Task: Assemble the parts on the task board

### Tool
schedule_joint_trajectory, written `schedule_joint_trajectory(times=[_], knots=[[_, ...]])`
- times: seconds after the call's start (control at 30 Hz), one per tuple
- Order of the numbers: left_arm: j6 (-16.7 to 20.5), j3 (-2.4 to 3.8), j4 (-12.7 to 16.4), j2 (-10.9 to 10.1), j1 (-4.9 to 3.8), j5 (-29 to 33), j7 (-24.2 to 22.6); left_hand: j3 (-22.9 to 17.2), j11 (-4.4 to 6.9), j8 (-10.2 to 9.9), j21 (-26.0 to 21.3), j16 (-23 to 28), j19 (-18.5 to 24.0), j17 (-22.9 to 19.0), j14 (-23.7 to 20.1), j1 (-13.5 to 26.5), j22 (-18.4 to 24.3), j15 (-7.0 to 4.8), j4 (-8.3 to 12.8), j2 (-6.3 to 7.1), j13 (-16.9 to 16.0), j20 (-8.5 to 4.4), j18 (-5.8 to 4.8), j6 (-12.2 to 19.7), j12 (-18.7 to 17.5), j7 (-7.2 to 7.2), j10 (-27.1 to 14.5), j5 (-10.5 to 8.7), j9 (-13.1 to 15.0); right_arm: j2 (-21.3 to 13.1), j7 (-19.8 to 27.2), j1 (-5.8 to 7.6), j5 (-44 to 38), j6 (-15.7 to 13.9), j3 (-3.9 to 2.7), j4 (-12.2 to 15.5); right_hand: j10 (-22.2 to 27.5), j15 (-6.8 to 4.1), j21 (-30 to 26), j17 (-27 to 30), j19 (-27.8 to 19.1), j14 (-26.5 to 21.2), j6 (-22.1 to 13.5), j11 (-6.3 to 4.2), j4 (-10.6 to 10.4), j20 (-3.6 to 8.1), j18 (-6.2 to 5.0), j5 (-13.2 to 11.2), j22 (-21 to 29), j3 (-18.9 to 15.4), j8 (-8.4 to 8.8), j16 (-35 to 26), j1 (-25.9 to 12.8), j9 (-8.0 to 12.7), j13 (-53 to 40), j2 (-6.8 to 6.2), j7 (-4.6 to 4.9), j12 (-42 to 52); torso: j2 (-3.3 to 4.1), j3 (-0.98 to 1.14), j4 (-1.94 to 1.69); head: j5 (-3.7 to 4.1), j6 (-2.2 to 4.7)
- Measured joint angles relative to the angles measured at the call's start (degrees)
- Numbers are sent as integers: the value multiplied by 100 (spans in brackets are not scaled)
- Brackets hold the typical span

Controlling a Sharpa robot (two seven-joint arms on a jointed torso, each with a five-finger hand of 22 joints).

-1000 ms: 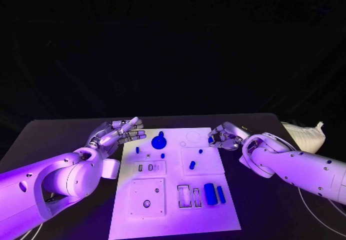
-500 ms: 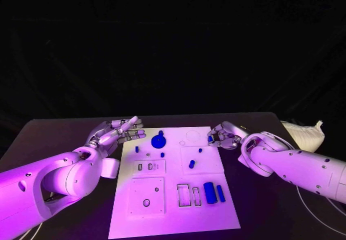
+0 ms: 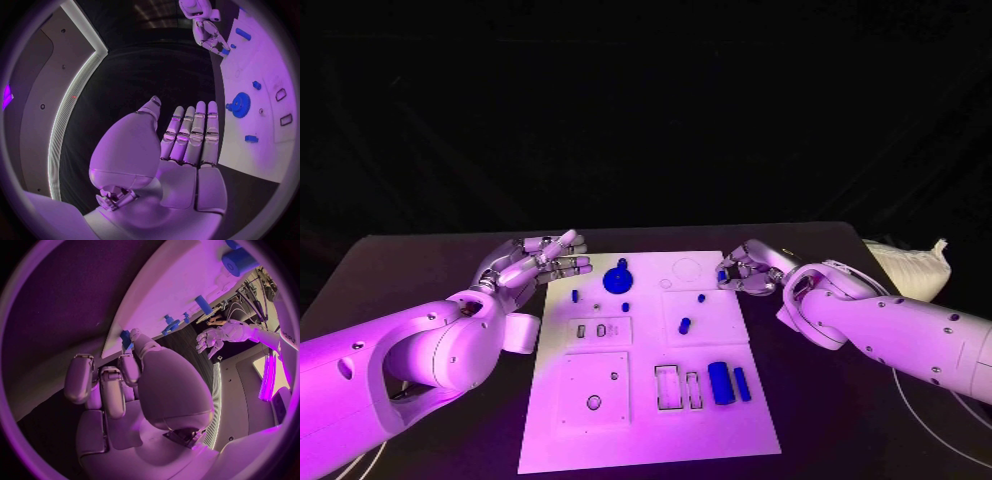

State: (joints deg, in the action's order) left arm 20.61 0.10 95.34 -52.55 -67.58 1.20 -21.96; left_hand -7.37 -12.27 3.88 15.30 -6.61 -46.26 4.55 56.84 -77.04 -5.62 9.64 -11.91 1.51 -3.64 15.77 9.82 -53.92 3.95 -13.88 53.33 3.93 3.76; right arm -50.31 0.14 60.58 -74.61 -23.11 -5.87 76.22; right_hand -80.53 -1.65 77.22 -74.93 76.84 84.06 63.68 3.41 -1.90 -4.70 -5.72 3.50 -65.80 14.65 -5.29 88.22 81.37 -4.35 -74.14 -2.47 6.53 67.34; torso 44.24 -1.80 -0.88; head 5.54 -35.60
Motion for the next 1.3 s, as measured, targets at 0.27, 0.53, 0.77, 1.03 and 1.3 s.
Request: schedule_joint_trajectory(times=[0.27,0.53,0.77,1.03,1.3], knots=[[0,0,-3,-1,0,0,1,0,0,0,0,3,0,0,0,0,0,0,0,0,0,0,0,0,0,0,0,0,0,9,5,-2,5,-61,-1,-4,19,-33,0,0,-20,-13,87,-19,25,19,0,-22,0,22,0,0,-7,-33,-25,22,-24,21,0,3,2,3,-6],[0,0,-11,0,0,15,1,0,0,0,0,23,0,0,0,0,-1,0,0,0,0,0,0,0,0,0,0,0,0,-26,5,-2,46,-217,-52,271,39,-33,0,1,-20,-13,87,-39,25,19,0,-22,-6,22,7,23,-23,-36,-14,38,-24,-1,-5,3,1,1,-7],[1,0,-9,8,0,33,1,0,0,0,0,23,0,1,0,0,-1,0,0,0,0,0,0,0,0,0,0,0,0,-55,-24,61,119,-362,-151,804,53,-32,0,1,-20,-13,87,-53,25,19,0,-33,-2,22,22,22,-68,-35,-14,83,-24,-85,-14,-4,-5,-1,-25],[1,-1,-53,23,0,60,-3,0,0,0,0,23,0,1,0,0,2,0,0,0,0,0,0,0,0,0,0,0,0,209,-244,92,111,-404,-169,1348,80,-53,0,2,-20,7,104,-103,25,61,0,-44,48,56,6,22,-90,-20,-15,105,-43,-279,-37,-12,-22,-95,-74],[1,-1,-143,35,1,91,-11,0,0,0,0,23,0,1,0,0,4,0,0,0,0,0,0,0,0,0,0,0,0,648,-863,-3,-210,-400,-105,1723,96,-65,0,2,-41,17,103,-199,25,81,1,-56,105,55,6,22,-99,-20,362,113,-44,-534,-57,-24,-48,-272,-132]])
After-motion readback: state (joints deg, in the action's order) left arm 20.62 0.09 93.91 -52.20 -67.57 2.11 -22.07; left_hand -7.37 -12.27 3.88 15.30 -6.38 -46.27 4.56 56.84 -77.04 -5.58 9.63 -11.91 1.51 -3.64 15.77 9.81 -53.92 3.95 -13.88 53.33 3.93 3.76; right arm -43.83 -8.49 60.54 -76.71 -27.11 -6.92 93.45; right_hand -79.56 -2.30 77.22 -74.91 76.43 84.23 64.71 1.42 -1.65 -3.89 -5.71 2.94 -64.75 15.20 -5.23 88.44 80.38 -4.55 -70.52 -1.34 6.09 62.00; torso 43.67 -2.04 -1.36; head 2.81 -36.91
